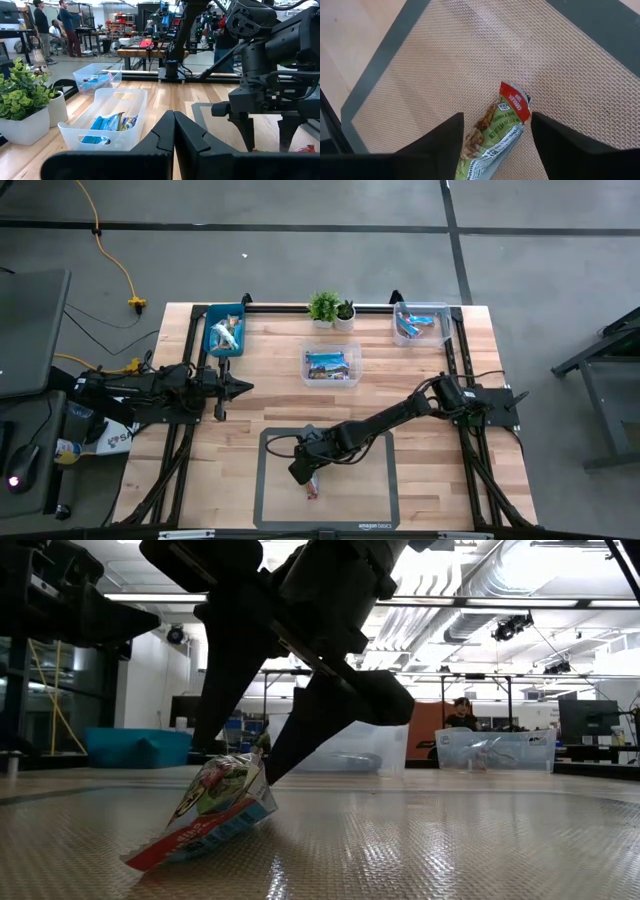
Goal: Pick and place Granola Bars by type
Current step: Put the red granola bar in the right transparent bin
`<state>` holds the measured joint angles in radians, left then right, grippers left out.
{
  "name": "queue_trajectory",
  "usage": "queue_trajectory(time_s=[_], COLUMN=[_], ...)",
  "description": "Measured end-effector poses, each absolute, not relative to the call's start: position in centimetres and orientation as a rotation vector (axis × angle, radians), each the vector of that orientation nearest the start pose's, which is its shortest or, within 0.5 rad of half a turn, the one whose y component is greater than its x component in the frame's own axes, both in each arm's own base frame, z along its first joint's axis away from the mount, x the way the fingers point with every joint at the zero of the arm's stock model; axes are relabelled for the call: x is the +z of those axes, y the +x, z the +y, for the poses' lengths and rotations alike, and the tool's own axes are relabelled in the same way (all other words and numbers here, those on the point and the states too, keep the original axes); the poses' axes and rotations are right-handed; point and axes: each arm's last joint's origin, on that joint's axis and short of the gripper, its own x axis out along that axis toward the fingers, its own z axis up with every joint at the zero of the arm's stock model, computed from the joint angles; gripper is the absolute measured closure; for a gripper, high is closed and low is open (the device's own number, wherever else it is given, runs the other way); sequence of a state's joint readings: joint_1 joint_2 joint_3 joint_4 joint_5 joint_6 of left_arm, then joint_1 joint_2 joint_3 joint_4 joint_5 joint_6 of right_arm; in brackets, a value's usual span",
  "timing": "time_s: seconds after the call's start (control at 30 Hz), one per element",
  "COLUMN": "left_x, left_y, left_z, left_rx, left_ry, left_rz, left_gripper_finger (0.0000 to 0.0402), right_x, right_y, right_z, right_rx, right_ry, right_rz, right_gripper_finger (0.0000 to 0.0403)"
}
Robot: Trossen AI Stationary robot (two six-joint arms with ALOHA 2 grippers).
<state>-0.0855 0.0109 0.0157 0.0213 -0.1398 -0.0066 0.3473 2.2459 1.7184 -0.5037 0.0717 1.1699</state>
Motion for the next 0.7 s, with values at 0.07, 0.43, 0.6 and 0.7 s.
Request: queue_trajectory(time_s=[0.07,0.43,0.6,0.7], left_x=[17.0,17.02,17.0,17.0], left_y=[9.71,9.71,9.71,9.71], left_z=[-0.43,-0.43,-0.43,-0.43], left_rx=[0.054,0.054,0.054,0.054], left_ry=[-0.009,-0.01,-0.01,-0.009], left_rz=[-0.026,-0.027,-0.026,-0.026], left_gripper_finger=[0.0401,0.0401,0.0401,0.0401], right_x=[15.52,15.52,15.52,15.52], right_y=[44.88,44.89,44.89,44.89], right_z=[16.03,16.0,16.0,16.0], right_rx=[-0.359,-0.351,-0.35,-0.35], right_ry=[0.842,0.821,0.82,0.82], right_rz=[1.014,1.013,1.013,1.013], right_gripper_finger=[0.0191,0.0238,0.0265,0.0281])
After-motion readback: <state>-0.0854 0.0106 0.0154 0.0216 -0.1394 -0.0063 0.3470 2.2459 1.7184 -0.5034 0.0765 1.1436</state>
